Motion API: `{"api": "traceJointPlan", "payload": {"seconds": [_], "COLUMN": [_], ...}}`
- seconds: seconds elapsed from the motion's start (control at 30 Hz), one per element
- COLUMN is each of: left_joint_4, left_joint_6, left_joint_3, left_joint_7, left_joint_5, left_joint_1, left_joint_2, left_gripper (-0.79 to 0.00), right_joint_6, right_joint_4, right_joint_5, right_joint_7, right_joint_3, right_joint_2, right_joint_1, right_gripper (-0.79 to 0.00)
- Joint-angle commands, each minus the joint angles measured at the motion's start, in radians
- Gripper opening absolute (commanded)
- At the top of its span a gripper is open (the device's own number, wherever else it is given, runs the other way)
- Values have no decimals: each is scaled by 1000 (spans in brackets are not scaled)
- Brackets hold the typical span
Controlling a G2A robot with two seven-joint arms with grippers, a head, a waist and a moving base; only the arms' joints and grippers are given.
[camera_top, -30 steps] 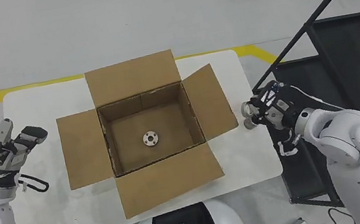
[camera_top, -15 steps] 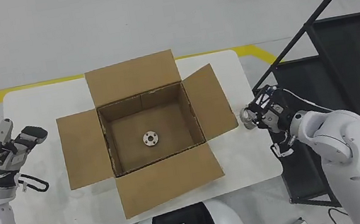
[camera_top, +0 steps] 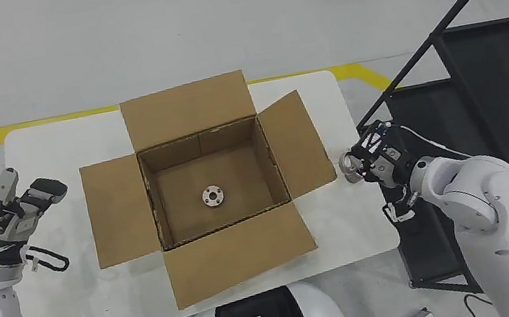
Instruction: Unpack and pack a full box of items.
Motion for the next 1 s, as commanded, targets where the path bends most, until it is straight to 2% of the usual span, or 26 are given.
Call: {"api": "traceJointPlan", "payload": {"seconds": [0.0,0.13,0.27,0.4,0.63,0.77,0.97], "left_joint_4": [0,0,0,0,0,0,0], "left_joint_6": [0,0,0,0,0,0,0], "left_joint_3": [0,0,0,0,0,0,0], "left_joint_7": [0,0,0,0,0,0,0], "left_joint_5": [0,0,0,0,0,0,0], "left_joint_1": [0,0,0,0,0,0,0], "left_joint_2": [0,0,0,0,0,0,0], "left_gripper": [0,0,0,0,0,0,0], "right_joint_6": [0,6,-40,-36,90,182,236], "right_joint_4": [0,13,21,52,156,247,410], "right_joint_5": [0,-32,8,-35,-256,-362,-452], "right_joint_7": [0,-38,-52,-78,-198,-249,-262], "right_joint_3": [0,12,43,50,-30,-92,-163], "right_joint_2": [0,4,10,13,10,6,4], "right_joint_1": [0,-10,-60,-107,-127,-99,-32], "right_gripper": [-785,-785,-785,-785,-785,-785,-785]}}
